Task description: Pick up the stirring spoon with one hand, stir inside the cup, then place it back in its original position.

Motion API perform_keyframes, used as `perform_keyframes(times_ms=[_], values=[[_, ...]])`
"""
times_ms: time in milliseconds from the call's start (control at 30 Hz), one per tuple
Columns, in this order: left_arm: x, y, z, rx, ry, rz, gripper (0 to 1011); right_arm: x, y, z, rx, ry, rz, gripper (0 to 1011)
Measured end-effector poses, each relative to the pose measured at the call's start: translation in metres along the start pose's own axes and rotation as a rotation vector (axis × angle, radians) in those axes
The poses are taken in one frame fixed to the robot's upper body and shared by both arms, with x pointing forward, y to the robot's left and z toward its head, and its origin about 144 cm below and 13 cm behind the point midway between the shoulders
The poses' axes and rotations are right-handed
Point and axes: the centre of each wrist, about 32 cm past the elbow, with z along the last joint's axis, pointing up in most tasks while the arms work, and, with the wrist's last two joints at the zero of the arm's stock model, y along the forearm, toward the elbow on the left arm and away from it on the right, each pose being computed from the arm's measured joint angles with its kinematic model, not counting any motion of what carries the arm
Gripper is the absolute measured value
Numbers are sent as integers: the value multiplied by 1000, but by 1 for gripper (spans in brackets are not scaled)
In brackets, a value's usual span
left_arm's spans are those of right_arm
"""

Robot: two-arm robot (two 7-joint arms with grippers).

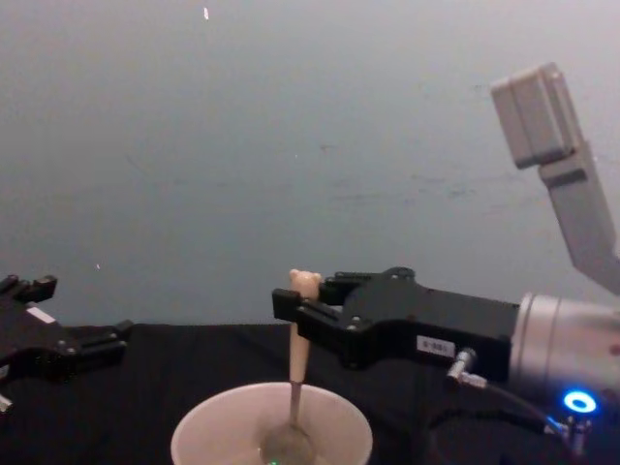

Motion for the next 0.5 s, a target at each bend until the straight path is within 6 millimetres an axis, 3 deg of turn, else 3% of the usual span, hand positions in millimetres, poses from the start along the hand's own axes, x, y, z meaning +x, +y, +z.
perform_keyframes(times_ms=[500], values=[[0,0,0,0,0,0,1001,-13,-18,4,-4,6,58,214]])
